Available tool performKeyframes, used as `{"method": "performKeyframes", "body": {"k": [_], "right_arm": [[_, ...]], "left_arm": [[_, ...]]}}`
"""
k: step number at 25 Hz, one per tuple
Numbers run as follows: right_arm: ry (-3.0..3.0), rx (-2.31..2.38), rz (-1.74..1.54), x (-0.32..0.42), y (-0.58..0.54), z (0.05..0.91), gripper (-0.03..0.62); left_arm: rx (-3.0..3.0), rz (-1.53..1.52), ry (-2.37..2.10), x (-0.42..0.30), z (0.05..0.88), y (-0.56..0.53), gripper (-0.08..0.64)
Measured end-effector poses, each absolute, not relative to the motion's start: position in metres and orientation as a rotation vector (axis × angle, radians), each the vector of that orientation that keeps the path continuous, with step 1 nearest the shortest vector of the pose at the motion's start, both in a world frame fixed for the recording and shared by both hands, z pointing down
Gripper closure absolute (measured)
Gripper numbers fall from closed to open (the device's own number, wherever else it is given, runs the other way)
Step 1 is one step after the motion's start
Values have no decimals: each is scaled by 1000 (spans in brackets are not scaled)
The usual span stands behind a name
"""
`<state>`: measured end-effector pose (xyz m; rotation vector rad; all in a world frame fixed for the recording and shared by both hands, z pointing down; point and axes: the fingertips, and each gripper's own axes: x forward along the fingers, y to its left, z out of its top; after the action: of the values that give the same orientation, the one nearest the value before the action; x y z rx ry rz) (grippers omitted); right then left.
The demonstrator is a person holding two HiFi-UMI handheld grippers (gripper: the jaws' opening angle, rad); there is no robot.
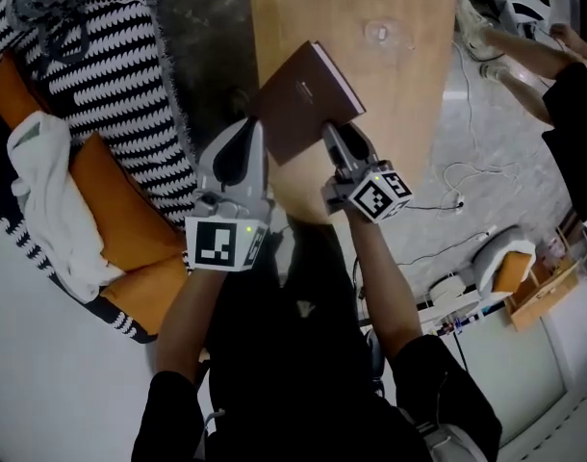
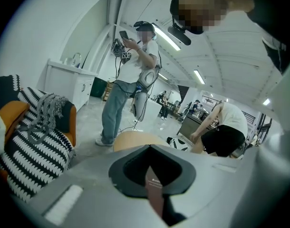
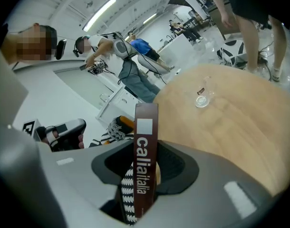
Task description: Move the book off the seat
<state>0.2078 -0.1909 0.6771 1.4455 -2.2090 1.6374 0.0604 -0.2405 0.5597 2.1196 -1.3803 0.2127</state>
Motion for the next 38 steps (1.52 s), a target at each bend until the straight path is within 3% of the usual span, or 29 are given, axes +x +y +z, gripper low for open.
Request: {"method": "performKeyframes", "body": {"k": [7, 38], "right_arm": [[-2217, 1450, 1688, 220, -190, 720, 436], [-2285, 1306, 2153, 257, -185, 773, 422]], "left_arm": [[2105, 200, -1369, 63, 600, -234, 554], [2091, 193, -1335, 68, 608, -227, 554]]}}
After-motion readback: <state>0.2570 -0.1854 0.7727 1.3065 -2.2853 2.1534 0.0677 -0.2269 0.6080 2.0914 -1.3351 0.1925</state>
